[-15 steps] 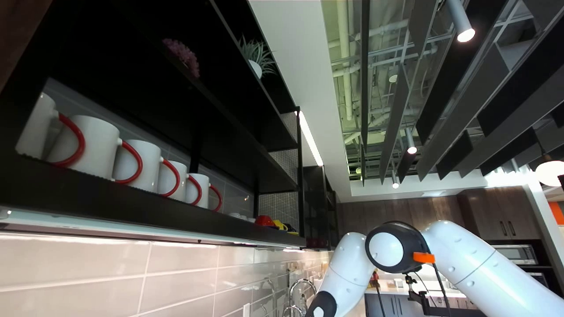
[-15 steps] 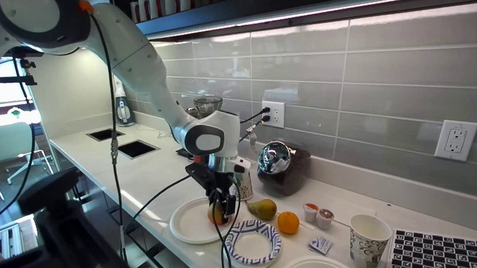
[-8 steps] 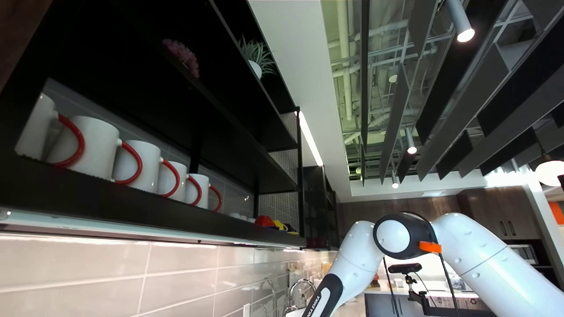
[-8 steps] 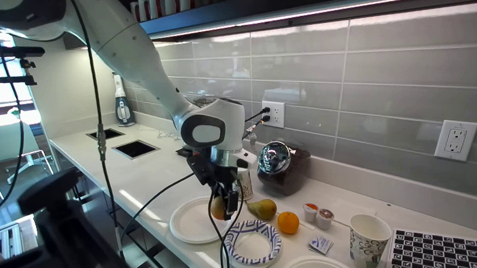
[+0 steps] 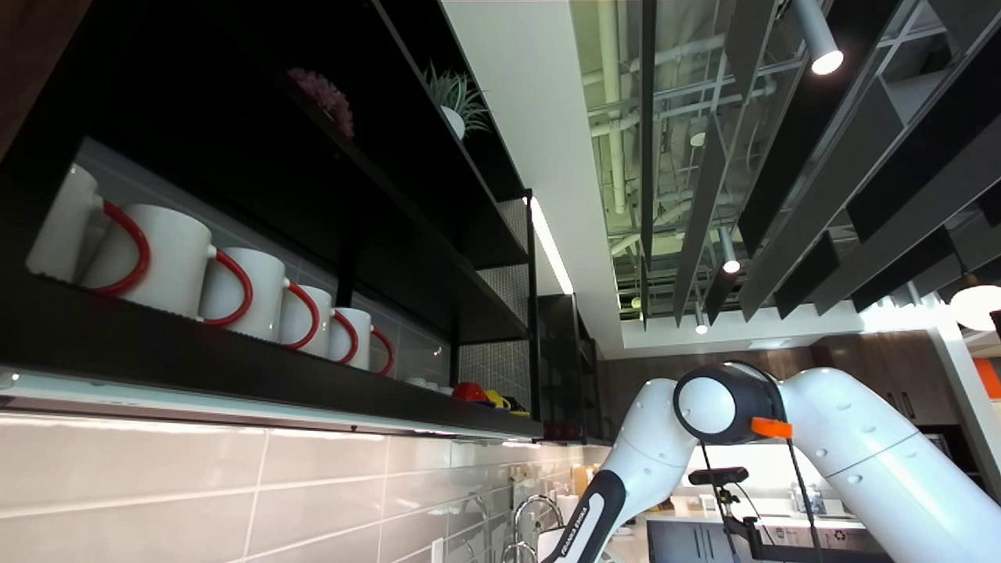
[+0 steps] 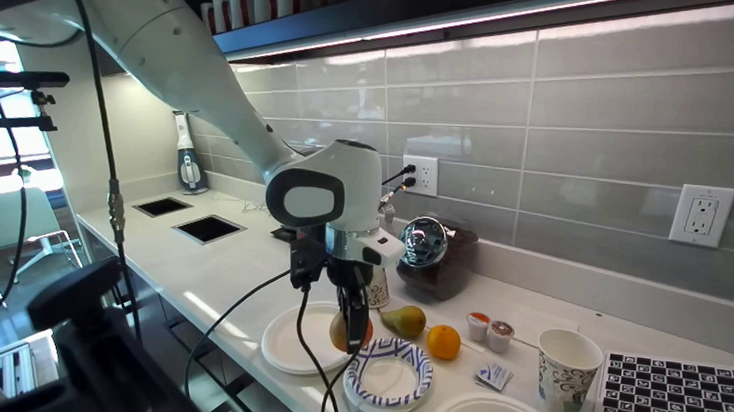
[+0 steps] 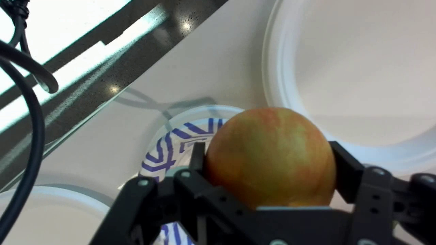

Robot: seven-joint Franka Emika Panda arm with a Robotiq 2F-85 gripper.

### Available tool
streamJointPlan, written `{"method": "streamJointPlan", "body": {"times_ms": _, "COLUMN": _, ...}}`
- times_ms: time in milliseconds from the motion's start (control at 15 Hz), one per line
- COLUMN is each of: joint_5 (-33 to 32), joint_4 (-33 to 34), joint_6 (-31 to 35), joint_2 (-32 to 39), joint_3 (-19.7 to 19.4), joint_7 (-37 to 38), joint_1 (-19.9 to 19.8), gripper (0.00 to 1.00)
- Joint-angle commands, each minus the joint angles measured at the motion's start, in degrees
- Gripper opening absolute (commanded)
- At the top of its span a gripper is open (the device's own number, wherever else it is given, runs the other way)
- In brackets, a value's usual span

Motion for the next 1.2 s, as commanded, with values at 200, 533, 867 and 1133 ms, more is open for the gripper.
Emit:
{"method": "streamJointPlan", "body": {"times_ms": 200, "joint_5": 3.13, "joint_4": 1.00, "joint_6": 7.74, "joint_2": 1.43, "joint_3": -0.82, "joint_7": 2.41, "joint_1": -2.43, "gripper": 0.60}}
{"method": "streamJointPlan", "body": {"times_ms": 533, "joint_5": 4.48, "joint_4": 2.71, "joint_6": 9.42, "joint_2": 3.85, "joint_3": -0.06, "joint_7": 2.64, "joint_1": -3.47, "gripper": 0.60}}
{"method": "streamJointPlan", "body": {"times_ms": 867, "joint_5": 5.38, "joint_4": 5.39, "joint_6": 9.37, "joint_2": 7.15, "joint_3": 0.75, "joint_7": 2.71, "joint_1": -3.51, "gripper": 0.60}}
{"method": "streamJointPlan", "body": {"times_ms": 1133, "joint_5": 6.94, "joint_4": 6.82, "joint_6": 8.98, "joint_2": 8.51, "joint_3": 1.87, "joint_7": 2.32, "joint_1": -4.14, "gripper": 0.97}}
